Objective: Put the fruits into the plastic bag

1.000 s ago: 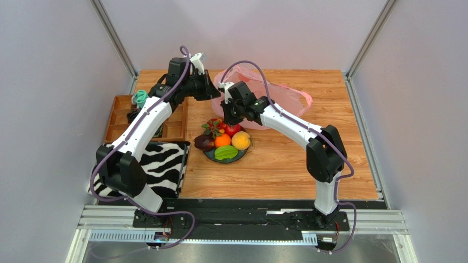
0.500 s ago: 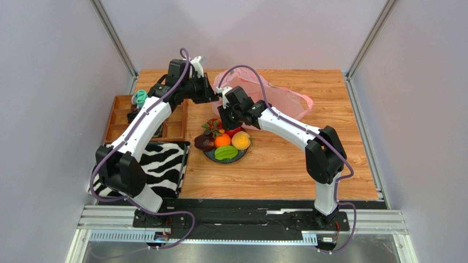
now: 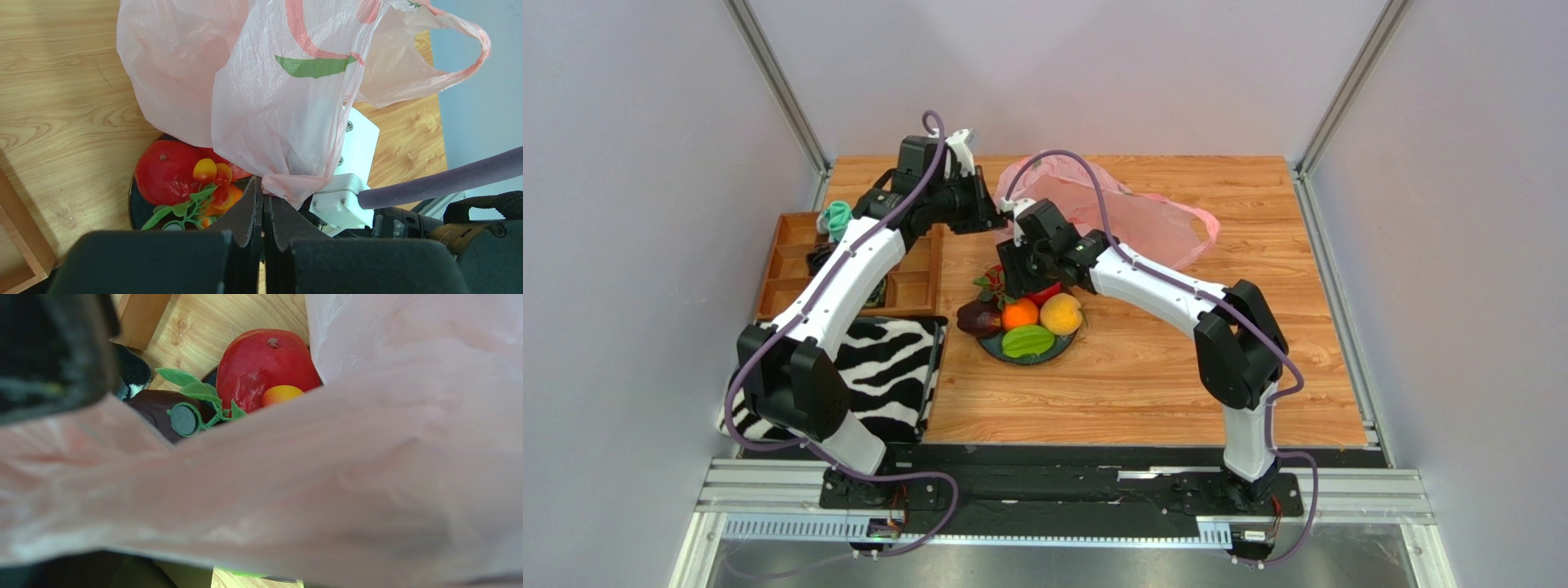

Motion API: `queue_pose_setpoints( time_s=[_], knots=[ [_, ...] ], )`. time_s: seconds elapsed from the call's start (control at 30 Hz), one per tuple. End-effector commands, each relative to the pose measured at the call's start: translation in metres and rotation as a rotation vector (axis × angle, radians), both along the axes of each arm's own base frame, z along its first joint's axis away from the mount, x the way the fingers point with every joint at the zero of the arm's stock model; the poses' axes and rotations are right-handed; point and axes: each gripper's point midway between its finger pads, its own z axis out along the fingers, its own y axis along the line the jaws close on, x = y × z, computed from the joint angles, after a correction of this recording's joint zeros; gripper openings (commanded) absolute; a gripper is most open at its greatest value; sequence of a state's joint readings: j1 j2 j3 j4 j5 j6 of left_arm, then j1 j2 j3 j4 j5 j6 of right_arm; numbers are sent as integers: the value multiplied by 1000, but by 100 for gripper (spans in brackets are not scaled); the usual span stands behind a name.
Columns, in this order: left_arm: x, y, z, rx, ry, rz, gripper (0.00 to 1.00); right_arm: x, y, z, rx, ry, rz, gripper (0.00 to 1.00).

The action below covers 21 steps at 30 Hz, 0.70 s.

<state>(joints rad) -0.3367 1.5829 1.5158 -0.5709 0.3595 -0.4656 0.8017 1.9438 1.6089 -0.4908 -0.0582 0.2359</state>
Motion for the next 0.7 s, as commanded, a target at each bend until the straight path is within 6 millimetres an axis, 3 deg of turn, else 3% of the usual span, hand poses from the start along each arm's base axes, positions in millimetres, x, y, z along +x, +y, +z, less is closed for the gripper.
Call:
queue_pose_setpoints(
  time_s=[0.0,0.43,0.67],
  knots=[
    [11,-8,22,-43,-108,-16,0,-17,41,17,99,-40,116,49],
    [15,-11,16,-43,-105,-25,0,0,24,-13,4,-73,-24,52],
    [26,3,4,6,-103,23,0,-6,23,-17,8,-41,-22,53]
  ],
)
